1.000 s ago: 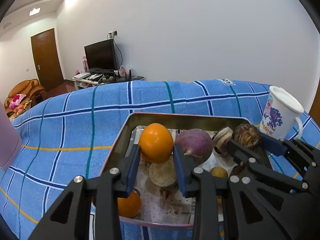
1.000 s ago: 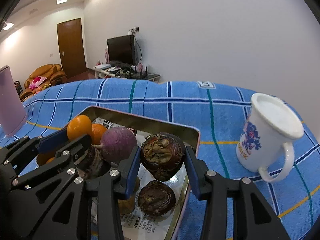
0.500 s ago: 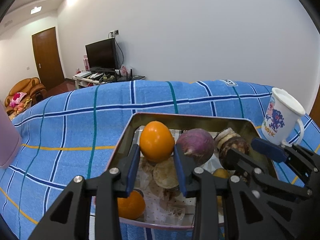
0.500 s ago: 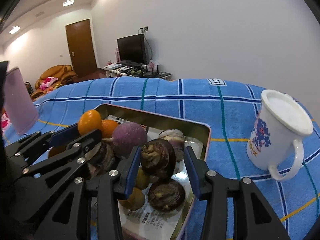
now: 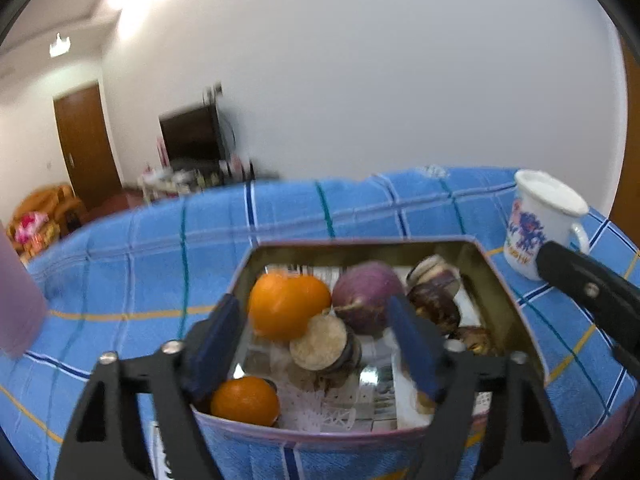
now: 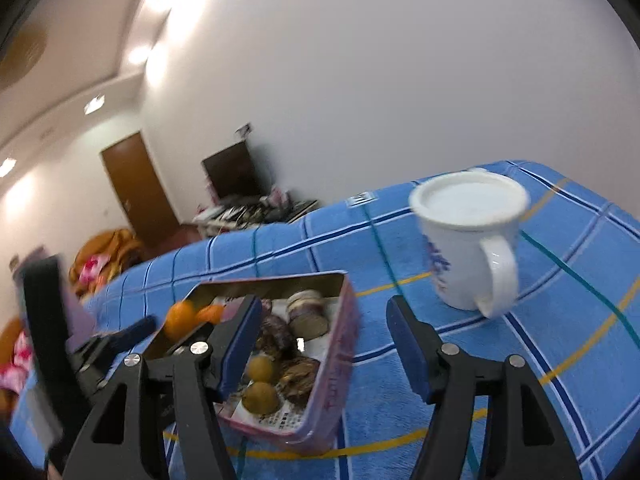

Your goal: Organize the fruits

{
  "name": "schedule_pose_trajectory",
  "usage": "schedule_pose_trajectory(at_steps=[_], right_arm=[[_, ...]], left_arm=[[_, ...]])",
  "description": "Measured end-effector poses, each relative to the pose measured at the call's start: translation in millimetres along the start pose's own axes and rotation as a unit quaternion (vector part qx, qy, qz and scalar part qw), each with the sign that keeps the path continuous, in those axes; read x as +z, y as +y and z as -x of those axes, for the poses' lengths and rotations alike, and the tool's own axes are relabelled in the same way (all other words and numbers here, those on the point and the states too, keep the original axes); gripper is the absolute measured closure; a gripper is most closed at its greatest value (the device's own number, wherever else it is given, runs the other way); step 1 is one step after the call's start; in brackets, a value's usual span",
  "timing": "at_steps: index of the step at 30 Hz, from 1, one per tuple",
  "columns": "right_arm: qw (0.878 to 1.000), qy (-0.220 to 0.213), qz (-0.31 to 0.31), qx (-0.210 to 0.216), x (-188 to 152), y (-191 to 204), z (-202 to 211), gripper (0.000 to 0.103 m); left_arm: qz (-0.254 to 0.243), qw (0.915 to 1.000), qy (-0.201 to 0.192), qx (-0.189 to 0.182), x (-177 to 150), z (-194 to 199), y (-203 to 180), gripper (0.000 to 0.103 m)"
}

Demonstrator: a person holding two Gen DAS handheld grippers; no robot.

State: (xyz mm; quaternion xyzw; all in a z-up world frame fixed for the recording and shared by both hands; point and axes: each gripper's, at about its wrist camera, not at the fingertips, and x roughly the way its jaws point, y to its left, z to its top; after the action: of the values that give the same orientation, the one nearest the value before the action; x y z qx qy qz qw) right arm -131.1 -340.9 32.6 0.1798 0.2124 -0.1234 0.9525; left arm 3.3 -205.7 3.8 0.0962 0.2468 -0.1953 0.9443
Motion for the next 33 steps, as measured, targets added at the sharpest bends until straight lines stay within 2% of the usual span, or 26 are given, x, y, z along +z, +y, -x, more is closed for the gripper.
schedule_pose_trajectory(at_steps=[2, 4, 8, 18, 27, 33], right_arm=[[1.0, -0.019, 0.006, -0.011, 1, 2, 3, 0.037], [0.999, -0.045, 0.02, -0.015, 0, 7, 10, 0.037], [0.995, -0.081, 0.054, -0.033, -5, 20, 20, 0.037], [0.99, -0.114, 0.071, -0.044, -20, 37, 49, 0.036], [0.988, -0.125, 0.087, -0.037, -36, 53, 76, 0.035], [0.983, -0.147, 0.099, -0.048, -44, 61, 90, 0.035]], left_arm=[[-0.005, 0.9992, -0.034, 0.019, -2, 15, -2, 0.0], [0.001, 0.9976, -0.059, 0.034, -6, 28, 0, 0.0], [0.02, 0.9967, -0.061, 0.049, -10, 37, 12, 0.0], [0.048, 0.9916, -0.078, 0.091, -27, 68, 33, 0.0], [0.048, 0.9892, -0.096, 0.101, -41, 97, 38, 0.0], [0.046, 0.9886, -0.102, 0.101, -44, 104, 37, 0.0]])
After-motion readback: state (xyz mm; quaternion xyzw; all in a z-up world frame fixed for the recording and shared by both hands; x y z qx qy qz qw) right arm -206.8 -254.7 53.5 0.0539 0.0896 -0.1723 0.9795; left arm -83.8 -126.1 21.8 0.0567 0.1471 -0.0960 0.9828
